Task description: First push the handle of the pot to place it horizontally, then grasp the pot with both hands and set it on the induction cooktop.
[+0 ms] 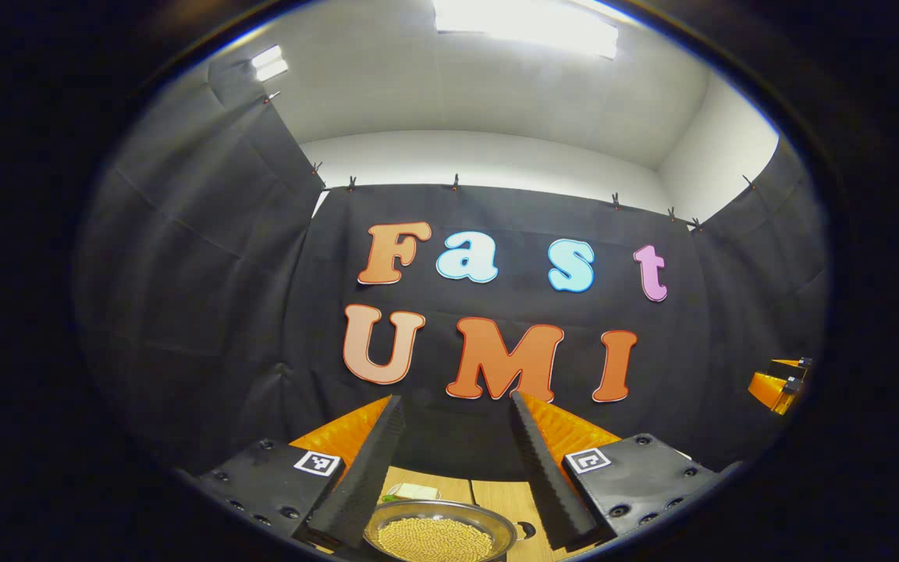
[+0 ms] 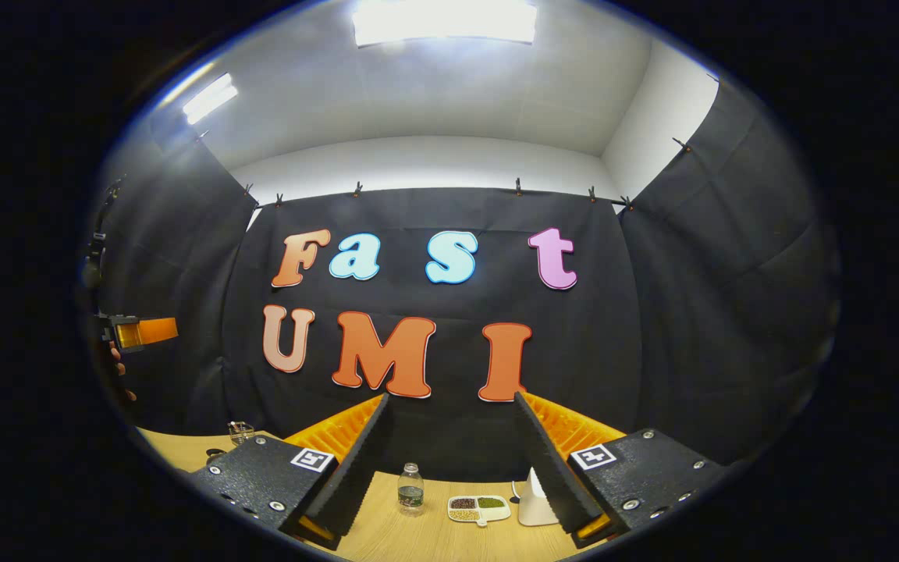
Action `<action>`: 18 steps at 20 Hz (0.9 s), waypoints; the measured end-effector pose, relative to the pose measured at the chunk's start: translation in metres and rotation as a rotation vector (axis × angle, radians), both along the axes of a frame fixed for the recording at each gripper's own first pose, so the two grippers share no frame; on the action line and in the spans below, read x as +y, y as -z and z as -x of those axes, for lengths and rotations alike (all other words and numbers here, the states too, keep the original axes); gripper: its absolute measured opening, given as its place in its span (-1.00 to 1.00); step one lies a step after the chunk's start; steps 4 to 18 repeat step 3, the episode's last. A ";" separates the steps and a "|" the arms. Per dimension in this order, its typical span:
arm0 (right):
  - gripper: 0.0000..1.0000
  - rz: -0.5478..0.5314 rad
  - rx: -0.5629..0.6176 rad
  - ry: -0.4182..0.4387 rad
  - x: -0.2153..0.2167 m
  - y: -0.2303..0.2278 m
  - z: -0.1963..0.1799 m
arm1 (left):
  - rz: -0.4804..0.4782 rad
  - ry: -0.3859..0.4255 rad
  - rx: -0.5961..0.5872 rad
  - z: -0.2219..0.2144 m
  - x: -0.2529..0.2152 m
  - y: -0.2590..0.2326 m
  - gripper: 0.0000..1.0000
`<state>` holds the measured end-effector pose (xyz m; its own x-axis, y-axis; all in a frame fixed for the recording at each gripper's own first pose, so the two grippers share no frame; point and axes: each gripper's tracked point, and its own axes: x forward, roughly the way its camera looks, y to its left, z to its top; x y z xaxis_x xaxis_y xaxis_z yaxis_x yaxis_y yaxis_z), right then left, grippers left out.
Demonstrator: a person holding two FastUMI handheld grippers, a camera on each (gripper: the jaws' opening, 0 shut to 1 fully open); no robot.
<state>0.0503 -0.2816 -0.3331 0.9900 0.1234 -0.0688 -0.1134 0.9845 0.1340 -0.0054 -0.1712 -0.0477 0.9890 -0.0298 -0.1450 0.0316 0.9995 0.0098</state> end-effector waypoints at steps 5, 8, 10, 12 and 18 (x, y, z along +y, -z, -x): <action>0.89 -0.002 0.006 -0.018 0.007 0.001 0.001 | -0.002 -0.026 -0.018 0.002 0.004 -0.004 0.79; 0.89 -0.002 0.006 -0.018 0.007 0.001 0.001 | -0.002 -0.026 -0.018 0.002 0.004 -0.004 0.79; 0.89 -0.002 0.006 -0.018 0.007 0.001 0.001 | -0.002 -0.026 -0.018 0.002 0.004 -0.004 0.79; 0.89 -0.002 0.006 -0.018 0.007 0.001 0.001 | -0.002 -0.026 -0.018 0.002 0.004 -0.004 0.79; 0.89 -0.002 0.006 -0.018 0.007 0.001 0.001 | -0.002 -0.026 -0.018 0.002 0.004 -0.004 0.79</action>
